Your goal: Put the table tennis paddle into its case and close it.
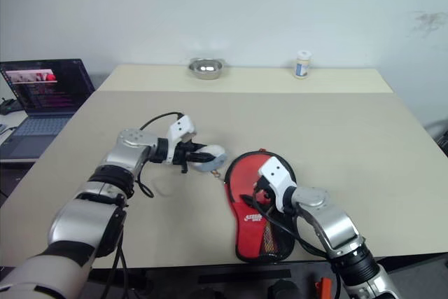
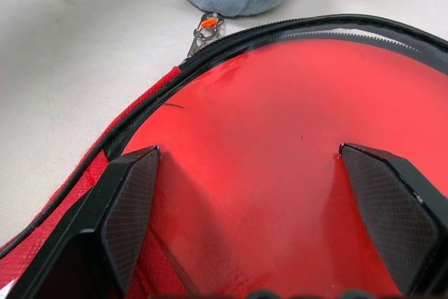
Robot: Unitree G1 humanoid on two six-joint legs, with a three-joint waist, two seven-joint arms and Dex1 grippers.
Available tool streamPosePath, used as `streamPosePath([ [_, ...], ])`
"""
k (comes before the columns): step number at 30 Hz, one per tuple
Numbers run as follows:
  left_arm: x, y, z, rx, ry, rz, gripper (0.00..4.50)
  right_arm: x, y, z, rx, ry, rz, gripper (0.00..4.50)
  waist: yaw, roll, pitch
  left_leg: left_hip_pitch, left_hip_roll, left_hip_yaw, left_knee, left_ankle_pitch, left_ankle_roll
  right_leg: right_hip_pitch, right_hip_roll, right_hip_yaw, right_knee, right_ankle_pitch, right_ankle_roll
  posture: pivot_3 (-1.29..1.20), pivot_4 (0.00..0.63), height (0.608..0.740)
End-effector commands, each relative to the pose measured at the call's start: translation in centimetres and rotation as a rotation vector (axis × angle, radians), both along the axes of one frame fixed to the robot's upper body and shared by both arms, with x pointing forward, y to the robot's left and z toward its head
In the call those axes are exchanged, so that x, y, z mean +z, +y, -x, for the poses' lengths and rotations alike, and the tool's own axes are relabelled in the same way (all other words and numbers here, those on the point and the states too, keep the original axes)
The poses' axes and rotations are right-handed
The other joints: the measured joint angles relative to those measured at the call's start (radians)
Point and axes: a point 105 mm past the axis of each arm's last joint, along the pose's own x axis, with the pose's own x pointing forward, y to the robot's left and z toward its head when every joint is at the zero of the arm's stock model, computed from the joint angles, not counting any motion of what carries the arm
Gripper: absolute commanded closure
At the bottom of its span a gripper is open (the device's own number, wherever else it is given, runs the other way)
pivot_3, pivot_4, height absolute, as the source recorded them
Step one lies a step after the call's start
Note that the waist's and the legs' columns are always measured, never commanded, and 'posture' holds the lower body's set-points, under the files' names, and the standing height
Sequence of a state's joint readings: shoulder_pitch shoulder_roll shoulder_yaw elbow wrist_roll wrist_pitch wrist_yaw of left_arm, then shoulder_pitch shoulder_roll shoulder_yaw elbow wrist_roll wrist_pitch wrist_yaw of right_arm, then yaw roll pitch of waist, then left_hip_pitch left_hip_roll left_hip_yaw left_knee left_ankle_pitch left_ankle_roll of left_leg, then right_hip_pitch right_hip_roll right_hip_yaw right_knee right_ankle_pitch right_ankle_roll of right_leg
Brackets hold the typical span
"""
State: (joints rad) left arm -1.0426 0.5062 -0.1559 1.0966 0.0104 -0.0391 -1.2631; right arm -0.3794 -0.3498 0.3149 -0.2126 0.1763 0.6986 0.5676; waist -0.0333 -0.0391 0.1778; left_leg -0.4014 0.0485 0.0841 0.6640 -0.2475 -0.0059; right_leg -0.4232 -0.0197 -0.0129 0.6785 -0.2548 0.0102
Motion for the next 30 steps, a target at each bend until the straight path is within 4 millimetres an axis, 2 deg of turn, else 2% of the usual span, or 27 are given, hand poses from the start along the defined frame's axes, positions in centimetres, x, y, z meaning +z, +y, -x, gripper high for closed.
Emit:
streamPosePath([
  [1, -0.3, 0.4, 0.2, 0.003, 0.014, -0.021, 4.15, 0.0, -0.1, -0.2, -0.003, -0.004, 0.027, 0.0, 0.0, 0.0, 0.0, 0.0, 0.0, 0.0, 0.0, 0.0, 0.0, 0.0, 0.0, 0.0, 0.0, 0.0, 0.0, 0.0, 0.15, 0.74],
  [5, 0.3, -0.2, -0.6, 0.026, -0.035, -0.059, 4.19, -1.9, -0.7, 0.2, -0.01, 0.055, 0.092, 0.0, 0.0, -0.001, -0.001, 0.0, 0.0, 0.0, 0.0, 0.0, 0.0, 0.0, 0.0, 0.0, 0.0, 0.0, 0.0, 0.0, 0.15, 0.74],
  [10, 2.5, -1.9, -3.3, 0.121, -0.188, -0.137, 4.2, -3.0, -1.7, 0.7, -0.004, 0.104, 0.139, 0.0, 0.006, -0.006, -0.004, 0.001, 0.0, 0.0, 0.0, 0.0, 0.0, 0.002, -0.001, 0.0, 0.0, 0.0, 0.0, 0.0, 0.15, 0.74],
  [19, 4.9, -7.4, -6.0, 0.187, -0.481, -0.314, 4.21, -4.3, -1.5, 2.1, 0.039, 0.175, 0.173, 0.0, 0.008, -0.007, -0.005, 0.0, -0.001, 0.0, 0.0, 0.0, 0.0, 0.002, -0.002, -0.001, -0.002, 0.0, 0.0, 0.0, 0.15, 0.74],
  [21, 5.8, -8.8, -6.4, 0.194, -0.573, -0.347, 4.21, -4.6, -1.6, 2.2, 0.04, 0.189, 0.18, 0.0, 0.007, -0.007, -0.005, 0.0, -0.001, 0.0, -0.001, 0.0, 0.0, 0.002, -0.002, -0.001, -0.002, 0.0, 0.0, 0.0, 0.15, 0.74],
  [24, 7.5, -11.9, -6.4, 0.209, -0.676, -0.31, 4.21, -5.4, -1.8, 2.7, 0.048, 0.221, 0.196, 0.0, 0.007, -0.007, -0.005, 0.0, -0.001, -0.001, -0.001, 0.0, 0.0, 0.002, -0.002, -0.001, -0.002, 0.0, 0.0, 0.0, 0.15, 0.74],
  [30, 9.2, -18.8, -4.8, 0.118, -0.797, -0.257, 4.21, -6.6, -1.8, 3.8, 0.062, 0.265, 0.217, 0.0, 0.007, -0.007, -0.005, 0.0, -0.002, 0.0, -0.001, 0.0, 0.0, 0.002, -0.002, -0.001, -0.004, 0.0, 0.0, 0.0, 0.15, 0.74],
])
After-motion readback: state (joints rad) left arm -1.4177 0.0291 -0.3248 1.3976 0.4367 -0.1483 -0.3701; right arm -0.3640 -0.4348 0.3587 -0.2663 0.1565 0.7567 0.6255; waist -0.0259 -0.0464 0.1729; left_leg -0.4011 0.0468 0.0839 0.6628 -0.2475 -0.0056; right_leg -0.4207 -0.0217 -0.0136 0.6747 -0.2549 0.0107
